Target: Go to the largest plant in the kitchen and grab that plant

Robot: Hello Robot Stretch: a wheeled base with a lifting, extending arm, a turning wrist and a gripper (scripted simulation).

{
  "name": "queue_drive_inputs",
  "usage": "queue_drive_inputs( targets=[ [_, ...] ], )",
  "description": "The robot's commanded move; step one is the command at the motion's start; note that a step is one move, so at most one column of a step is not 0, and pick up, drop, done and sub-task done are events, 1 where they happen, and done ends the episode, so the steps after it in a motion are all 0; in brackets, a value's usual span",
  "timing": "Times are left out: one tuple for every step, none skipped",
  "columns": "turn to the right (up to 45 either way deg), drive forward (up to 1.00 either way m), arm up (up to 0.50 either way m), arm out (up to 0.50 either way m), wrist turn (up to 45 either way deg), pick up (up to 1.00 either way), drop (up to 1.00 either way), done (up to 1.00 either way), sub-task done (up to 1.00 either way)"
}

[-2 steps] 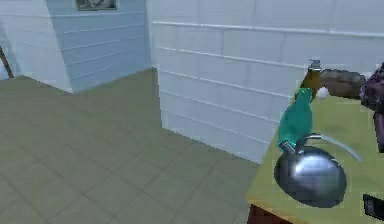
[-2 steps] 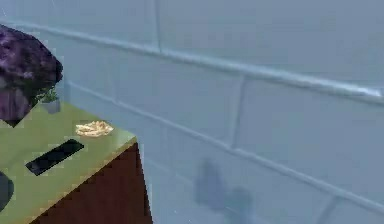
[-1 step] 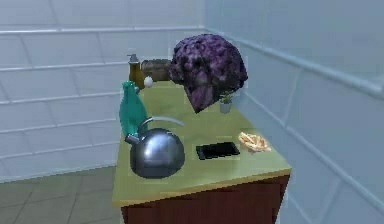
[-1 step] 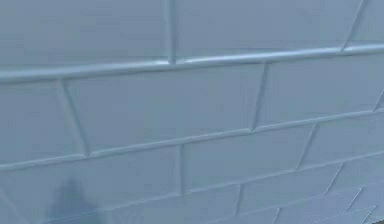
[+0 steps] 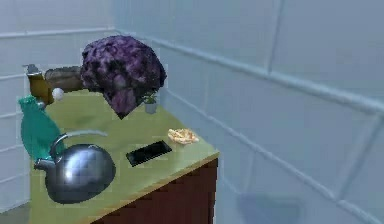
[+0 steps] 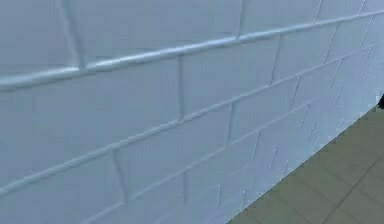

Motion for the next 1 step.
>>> queue_drive_inputs(
  targets=[
    [0.0,0.35,0.00,0.00,0.0,0.00,0.00,0.00,0.00]
  ],
)
